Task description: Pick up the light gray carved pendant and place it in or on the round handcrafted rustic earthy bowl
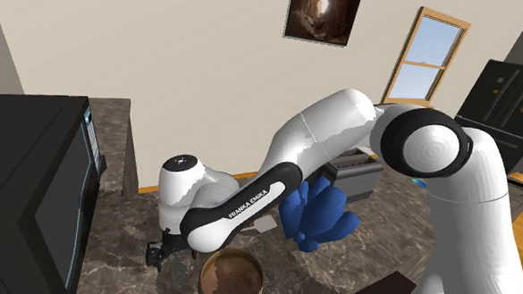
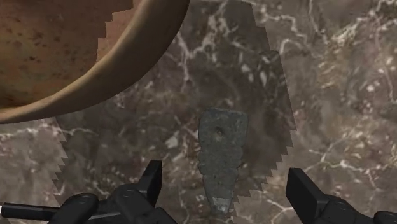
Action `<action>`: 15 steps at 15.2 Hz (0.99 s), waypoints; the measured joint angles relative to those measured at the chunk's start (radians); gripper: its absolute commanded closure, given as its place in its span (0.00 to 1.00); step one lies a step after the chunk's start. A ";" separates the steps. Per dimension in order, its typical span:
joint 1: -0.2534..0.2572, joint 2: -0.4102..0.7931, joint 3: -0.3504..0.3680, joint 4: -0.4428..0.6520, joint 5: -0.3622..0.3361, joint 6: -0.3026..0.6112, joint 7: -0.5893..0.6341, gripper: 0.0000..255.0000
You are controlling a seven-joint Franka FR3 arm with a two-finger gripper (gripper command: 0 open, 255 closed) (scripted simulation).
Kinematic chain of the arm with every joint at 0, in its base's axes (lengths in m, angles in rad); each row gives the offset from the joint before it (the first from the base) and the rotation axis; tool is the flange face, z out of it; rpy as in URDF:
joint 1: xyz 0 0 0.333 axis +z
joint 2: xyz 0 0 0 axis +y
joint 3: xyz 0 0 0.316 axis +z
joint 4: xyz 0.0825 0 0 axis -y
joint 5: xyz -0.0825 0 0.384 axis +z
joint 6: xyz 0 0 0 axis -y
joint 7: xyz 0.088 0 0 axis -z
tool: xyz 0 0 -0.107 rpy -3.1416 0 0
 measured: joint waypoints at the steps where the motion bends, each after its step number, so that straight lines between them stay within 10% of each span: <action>1: 0.001 0.007 -0.003 -0.002 -0.003 0.009 0.002 0.00; 11: 0.015 0.054 -0.020 0.001 -0.025 0.053 0.017 0.00; 12: 0.015 0.054 -0.020 0.001 -0.025 0.053 0.017 1.00; 15: 0.013 0.045 -0.021 0.001 -0.025 0.031 0.017 1.00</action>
